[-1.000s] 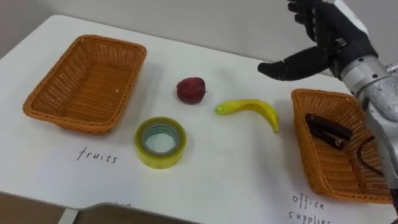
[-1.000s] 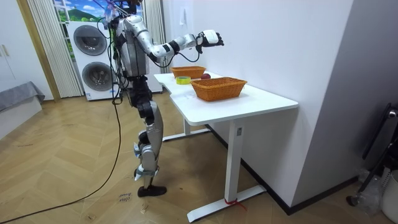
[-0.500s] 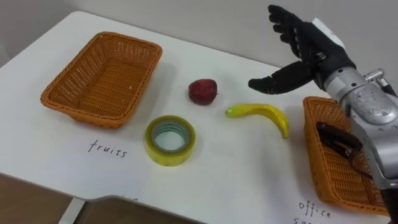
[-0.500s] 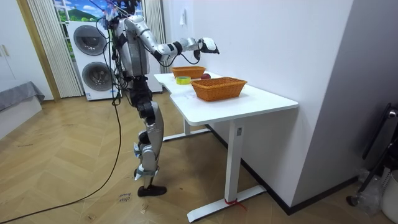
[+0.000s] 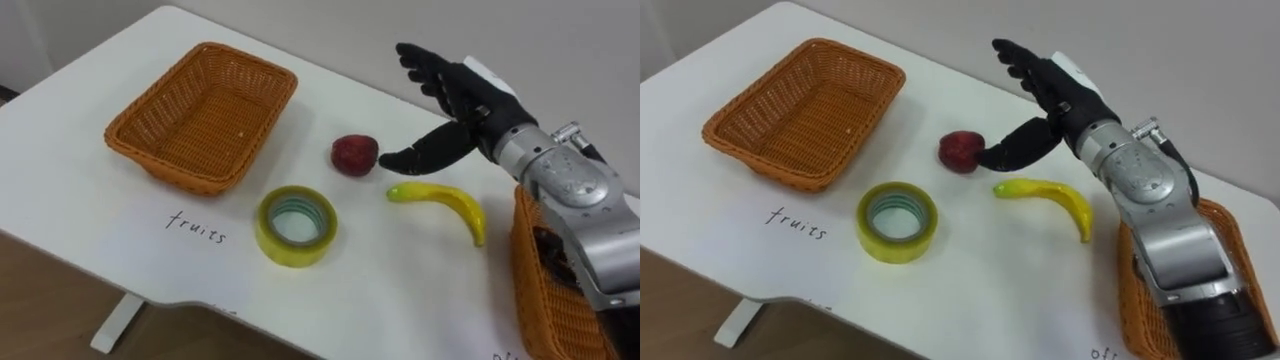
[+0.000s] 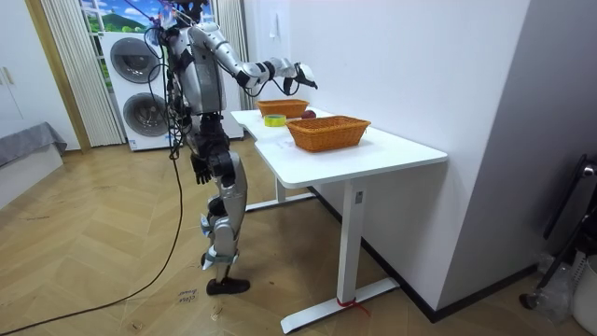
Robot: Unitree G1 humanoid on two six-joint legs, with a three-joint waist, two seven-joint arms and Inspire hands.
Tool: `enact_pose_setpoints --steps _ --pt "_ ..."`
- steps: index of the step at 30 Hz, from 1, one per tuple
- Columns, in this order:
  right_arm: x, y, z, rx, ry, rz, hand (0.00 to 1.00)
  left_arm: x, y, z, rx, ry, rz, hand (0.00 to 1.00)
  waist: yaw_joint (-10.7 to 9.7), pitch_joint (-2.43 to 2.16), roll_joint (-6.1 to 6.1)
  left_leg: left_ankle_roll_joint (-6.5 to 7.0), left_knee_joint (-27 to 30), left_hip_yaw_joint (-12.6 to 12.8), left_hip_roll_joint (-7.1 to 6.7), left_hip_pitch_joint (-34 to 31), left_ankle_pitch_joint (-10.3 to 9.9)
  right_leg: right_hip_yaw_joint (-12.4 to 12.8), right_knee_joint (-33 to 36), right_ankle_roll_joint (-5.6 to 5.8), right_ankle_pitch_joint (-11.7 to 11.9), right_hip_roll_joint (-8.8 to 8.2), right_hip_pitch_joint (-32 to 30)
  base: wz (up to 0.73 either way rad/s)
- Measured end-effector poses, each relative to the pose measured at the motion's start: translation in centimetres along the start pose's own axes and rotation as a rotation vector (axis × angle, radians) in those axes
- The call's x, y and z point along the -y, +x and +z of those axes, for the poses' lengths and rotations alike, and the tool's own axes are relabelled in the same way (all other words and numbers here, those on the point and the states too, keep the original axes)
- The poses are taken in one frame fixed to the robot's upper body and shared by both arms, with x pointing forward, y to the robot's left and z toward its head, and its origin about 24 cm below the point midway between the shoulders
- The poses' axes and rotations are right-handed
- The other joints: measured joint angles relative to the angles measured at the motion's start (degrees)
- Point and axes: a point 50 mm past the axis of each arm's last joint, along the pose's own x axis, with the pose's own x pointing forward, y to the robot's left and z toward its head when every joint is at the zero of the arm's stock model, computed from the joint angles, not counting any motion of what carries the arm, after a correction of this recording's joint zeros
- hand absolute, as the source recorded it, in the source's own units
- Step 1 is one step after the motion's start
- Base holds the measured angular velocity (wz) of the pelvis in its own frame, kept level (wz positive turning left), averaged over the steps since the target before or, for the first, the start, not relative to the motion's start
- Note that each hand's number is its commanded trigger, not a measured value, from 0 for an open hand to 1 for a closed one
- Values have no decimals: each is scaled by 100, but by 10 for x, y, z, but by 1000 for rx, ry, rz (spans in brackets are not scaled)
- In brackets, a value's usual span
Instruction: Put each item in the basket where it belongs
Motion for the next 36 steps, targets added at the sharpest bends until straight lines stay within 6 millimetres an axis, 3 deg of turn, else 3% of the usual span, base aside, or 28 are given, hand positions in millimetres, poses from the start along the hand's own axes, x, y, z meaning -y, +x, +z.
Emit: enact_pose_setpoints --steps 6,19,28,36 --pt "-16 4 -16 -70 8 96 0 0 0 1 -2 63 6 0 82 22 -29 -10 11 -14 0 -10 5 5 1 0 0 2 -5 0" --pt "-29 7 -18 -72 62 158 0 -1 0 -2 -14 74 9 0 351 68 -21 -15 19 -40 3 -57 8 -41 -7 0 0 4 -23 1" --pt "-44 9 -34 -141 63 217 0 -3 1 6 5 74 31 0 606 55 -40 -15 13 -15 6 -121 9 -74 -6 0 0 1 -102 -1" --pt "-49 11 -40 -162 100 221 0 -2 1 6 -4 89 37 0 705 56 -60 -15 27 -18 7 -143 9 -90 -5 0 0 -1 -116 0"
